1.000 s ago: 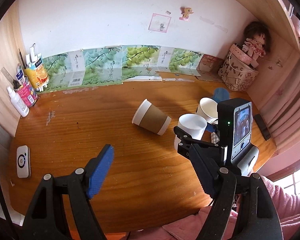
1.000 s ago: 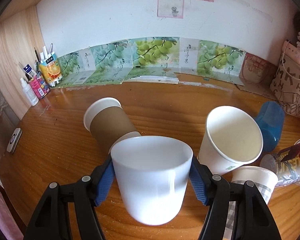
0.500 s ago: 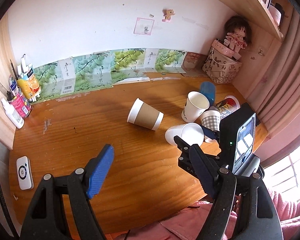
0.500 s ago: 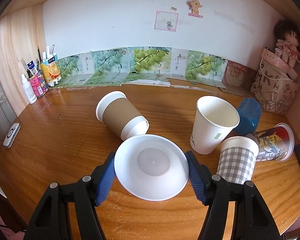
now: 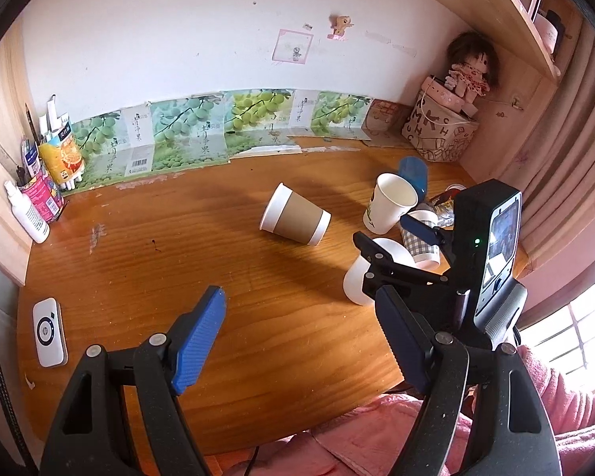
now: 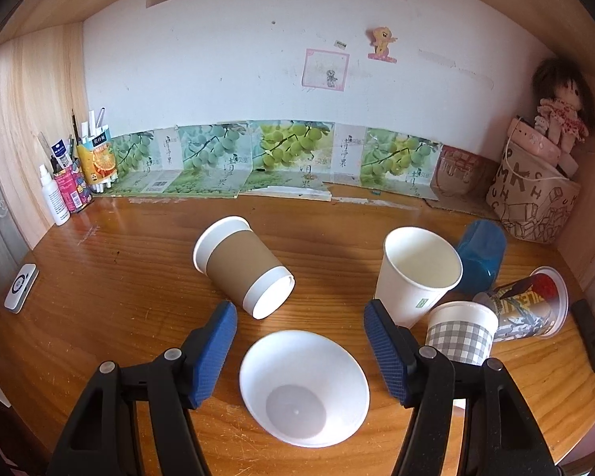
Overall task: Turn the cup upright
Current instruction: 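Set the white cup down on its base and open the right gripper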
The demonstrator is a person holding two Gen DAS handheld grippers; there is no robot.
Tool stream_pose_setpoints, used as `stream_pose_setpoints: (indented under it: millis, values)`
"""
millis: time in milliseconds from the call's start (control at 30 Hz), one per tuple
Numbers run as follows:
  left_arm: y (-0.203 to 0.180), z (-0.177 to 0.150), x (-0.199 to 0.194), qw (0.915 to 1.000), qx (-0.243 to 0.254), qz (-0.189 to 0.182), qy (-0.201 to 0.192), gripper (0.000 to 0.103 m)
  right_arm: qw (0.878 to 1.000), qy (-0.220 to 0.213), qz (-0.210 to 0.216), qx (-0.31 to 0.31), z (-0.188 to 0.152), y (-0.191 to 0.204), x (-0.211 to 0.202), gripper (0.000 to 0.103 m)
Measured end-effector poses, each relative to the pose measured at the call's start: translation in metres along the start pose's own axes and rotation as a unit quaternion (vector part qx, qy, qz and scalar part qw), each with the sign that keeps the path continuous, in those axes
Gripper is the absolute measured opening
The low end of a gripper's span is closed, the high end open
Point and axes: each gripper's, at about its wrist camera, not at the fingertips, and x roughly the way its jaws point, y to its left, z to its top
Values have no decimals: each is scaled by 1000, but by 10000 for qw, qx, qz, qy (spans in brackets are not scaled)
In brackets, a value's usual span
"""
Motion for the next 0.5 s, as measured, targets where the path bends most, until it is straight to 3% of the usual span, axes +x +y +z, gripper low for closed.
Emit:
stream_pose_setpoints:
  millis: [267, 500]
  values:
    - [8, 1, 1, 9995, -301, 77, 61, 81, 9998, -82, -32, 169, 17, -6, -28, 78]
    - [5, 4, 8, 9978, -600, -183, 207, 81, 9970, -331, -524, 471, 32, -41, -75, 82]
